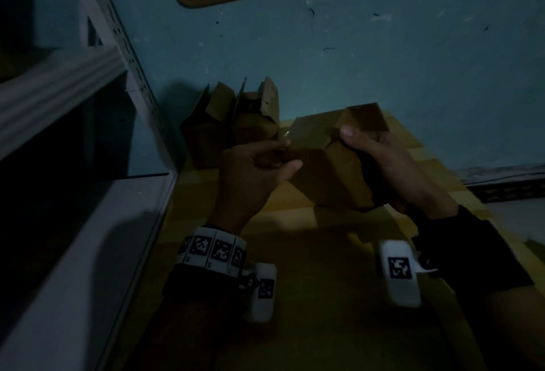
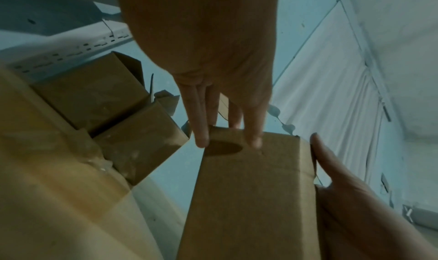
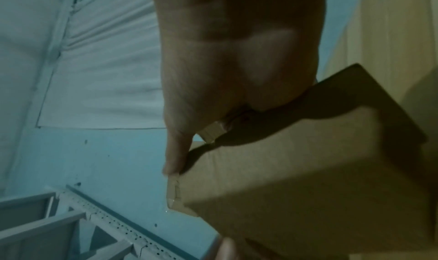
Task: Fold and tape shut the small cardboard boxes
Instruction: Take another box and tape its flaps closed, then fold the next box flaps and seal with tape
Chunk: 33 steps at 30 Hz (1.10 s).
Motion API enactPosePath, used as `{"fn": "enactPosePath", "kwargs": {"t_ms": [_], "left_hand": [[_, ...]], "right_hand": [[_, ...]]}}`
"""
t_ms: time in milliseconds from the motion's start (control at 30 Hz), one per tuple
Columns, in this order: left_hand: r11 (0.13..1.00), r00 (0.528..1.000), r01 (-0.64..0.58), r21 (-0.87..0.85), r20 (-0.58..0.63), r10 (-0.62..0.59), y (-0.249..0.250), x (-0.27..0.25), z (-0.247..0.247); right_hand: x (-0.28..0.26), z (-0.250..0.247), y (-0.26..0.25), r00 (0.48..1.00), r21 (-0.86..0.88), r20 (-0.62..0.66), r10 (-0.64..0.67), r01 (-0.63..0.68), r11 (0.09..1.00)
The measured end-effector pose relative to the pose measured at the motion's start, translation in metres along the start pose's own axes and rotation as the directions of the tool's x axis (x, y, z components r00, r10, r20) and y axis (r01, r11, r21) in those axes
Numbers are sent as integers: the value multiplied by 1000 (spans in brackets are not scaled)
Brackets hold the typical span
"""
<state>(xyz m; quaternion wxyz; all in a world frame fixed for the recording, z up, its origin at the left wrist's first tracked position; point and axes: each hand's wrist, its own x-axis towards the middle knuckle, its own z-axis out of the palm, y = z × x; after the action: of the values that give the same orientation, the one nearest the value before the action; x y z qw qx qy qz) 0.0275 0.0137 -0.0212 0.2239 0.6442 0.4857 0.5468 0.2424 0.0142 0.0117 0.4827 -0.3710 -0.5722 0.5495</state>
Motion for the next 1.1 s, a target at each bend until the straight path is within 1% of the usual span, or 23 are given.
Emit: {"fn": "enactPosePath", "kwargs": {"t_ms": [67, 133, 200, 267, 400, 500, 633, 700, 800, 867, 967, 1033, 1100], "left_hand": [[1000, 996, 7, -16, 84, -5, 0, 1, 1], [998, 978, 29, -62, 209, -16, 1, 2, 1], [995, 963, 47, -93, 269, -20, 1, 3, 1], [993, 966, 60, -103, 256, -31, 1, 4, 3], [989, 984, 86, -119, 166, -65, 3, 4, 6], [986, 992, 84, -144, 108, -68, 6, 1, 9], [997, 996, 35, -71, 81, -30, 9, -3, 11], [999, 997, 2, -47, 72, 1, 9, -3, 13], [999, 998, -35, -14, 60, 36, 8, -1, 13], [996, 993, -77, 54, 90, 72, 7, 1, 10], [985, 983, -136, 108, 137, 121, 8, 4, 2], [981, 979, -169, 93, 133, 156, 9, 4, -3], [972, 973, -204, 114, 136, 188, 12, 3, -6]], "right_hand": [[0, 0, 1, 1000, 14, -11, 13, -13, 1000], [0, -1, 2, 999, 45, 20, 37, -38, 998], [0, -2, 2, 998, 47, 27, 62, -64, 997], [1, -3, 4, 997, -5, 6, 77, -77, 997], [2, 0, 2, 996, -173, -42, 77, -83, 981], [4, 1, 2, 997, -230, -79, 10, -28, 973], [1, -2, 0, 994, -380, -37, -99, 78, 922], [2, -5, 1, 992, -444, -39, -116, 87, 892], [4, -8, 2, 986, -466, -87, -143, 87, 880], [4, -10, 2, 986, -436, -103, -130, 73, 897], [0, -12, 1, 991, -354, -125, -55, 7, 935], [-1, -16, 0, 989, -334, -146, -6, -44, 941], [-3, -16, -4, 987, -331, -155, 31, -81, 940]]}}
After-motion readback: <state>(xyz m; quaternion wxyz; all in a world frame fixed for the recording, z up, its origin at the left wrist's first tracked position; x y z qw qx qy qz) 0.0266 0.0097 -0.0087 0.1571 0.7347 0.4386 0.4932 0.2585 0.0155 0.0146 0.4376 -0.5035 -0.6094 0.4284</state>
